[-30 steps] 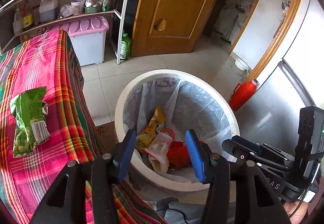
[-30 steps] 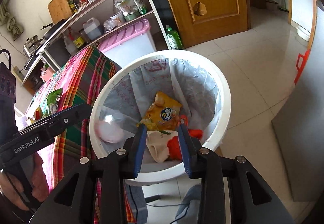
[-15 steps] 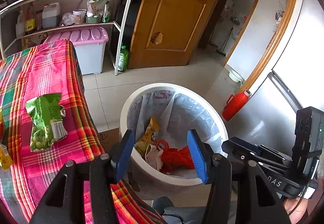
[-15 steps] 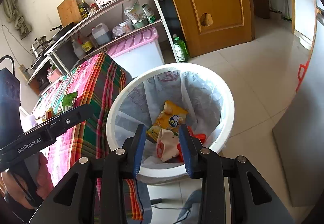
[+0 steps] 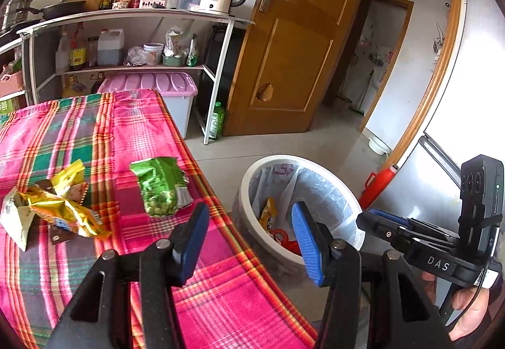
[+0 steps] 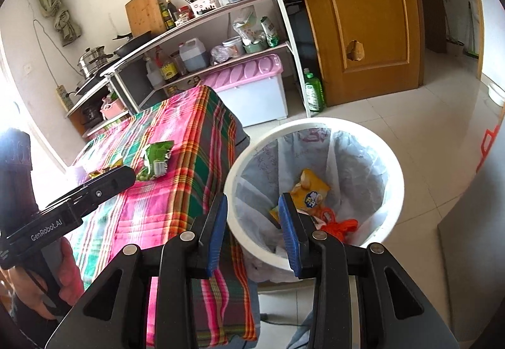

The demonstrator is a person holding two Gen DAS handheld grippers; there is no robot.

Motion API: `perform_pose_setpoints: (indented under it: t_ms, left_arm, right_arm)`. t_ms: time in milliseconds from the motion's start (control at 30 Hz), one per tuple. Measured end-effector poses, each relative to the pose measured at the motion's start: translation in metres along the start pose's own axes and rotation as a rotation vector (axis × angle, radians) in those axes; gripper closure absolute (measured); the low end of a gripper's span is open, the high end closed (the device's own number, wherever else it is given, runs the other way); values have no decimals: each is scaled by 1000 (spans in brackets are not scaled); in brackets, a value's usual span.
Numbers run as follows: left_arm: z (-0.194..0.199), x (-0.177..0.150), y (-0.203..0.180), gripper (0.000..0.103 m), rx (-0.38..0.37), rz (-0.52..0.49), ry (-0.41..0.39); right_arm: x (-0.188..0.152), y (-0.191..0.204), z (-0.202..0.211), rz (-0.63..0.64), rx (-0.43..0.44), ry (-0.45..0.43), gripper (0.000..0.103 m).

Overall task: Collect trash
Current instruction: 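Move both open tools back over the table, then grasp the long yellow snack packet with the left tool while the right tool grasps the green snack bag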

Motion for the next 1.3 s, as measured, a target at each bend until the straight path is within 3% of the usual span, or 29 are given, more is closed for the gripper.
perform_pose_setpoints:
  t_ms: [367,700,967,1300]
  left_arm:
    - [55,3,67,46,108,61,-91]
    - [85,2,118,46,192,122,-135]
    - [94,8,154,46,230,186,-159]
    - [68,14,169,46,212,251,-108]
  right_arm:
    - [10,72,-8,125,102,-12,68]
    - [19,107,-22,169,138,-10,62]
    - [26,119,-41,198,150,9,60]
    - [38,130,-78,220,151,41,58]
Point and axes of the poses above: each gripper's, at about its wrist camera, not at the fingertips, and z roughly against the way its jaws point, y to its left, x to its top, the point moved 10 cm from there along -z, roughly the way its jaws point, and after that the axes turned 13 degrees about z, right-handed, at the moved point
